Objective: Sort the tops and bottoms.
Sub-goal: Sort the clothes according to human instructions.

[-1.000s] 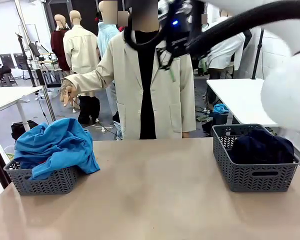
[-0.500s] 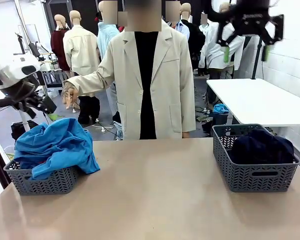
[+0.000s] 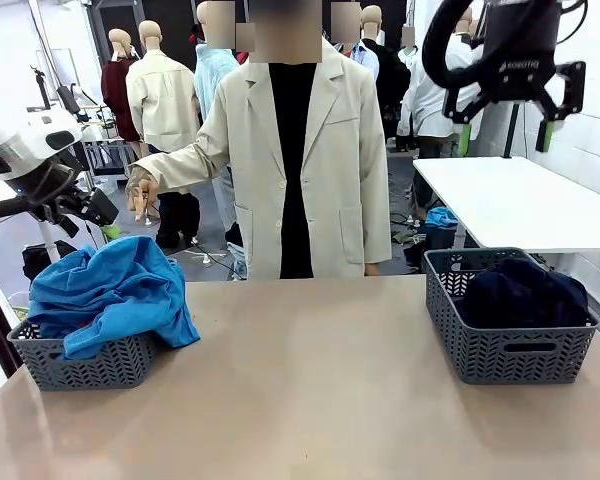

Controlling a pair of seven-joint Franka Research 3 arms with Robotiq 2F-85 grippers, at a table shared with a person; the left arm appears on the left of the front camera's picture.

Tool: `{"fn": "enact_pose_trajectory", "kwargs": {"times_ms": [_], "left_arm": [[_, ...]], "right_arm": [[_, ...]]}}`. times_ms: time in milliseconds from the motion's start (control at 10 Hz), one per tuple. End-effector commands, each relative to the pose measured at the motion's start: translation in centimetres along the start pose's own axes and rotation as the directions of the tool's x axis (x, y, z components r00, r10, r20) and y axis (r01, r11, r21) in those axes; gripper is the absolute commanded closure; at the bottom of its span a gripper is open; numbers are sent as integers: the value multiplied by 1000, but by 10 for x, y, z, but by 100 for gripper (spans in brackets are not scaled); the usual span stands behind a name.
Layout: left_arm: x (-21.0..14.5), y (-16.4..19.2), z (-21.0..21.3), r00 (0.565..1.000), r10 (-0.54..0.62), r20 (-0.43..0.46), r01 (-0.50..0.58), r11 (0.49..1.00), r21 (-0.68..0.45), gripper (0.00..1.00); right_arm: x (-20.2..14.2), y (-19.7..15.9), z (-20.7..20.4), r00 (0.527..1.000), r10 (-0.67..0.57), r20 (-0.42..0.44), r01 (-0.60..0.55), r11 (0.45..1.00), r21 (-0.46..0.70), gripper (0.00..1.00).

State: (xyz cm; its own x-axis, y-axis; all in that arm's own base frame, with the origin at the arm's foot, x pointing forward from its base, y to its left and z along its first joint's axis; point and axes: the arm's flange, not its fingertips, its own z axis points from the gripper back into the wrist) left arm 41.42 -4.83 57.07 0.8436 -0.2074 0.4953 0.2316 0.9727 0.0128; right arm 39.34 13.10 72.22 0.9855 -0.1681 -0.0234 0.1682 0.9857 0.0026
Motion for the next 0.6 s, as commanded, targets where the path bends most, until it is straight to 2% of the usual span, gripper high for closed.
{"fn": "enact_pose_trajectory", "kwargs": {"times_ms": [0, 500], "left_arm": [[-1, 1, 1, 1000, -8, -10, 8, 1000, 11, 12], [-1, 1, 1, 1000, -8, -10, 8, 1000, 11, 12]], "right_arm": [[6, 5, 7, 999, 23, -28, -23, 1000, 20, 0], [6, 5, 7, 999, 23, -28, -23, 1000, 20, 0]]}}
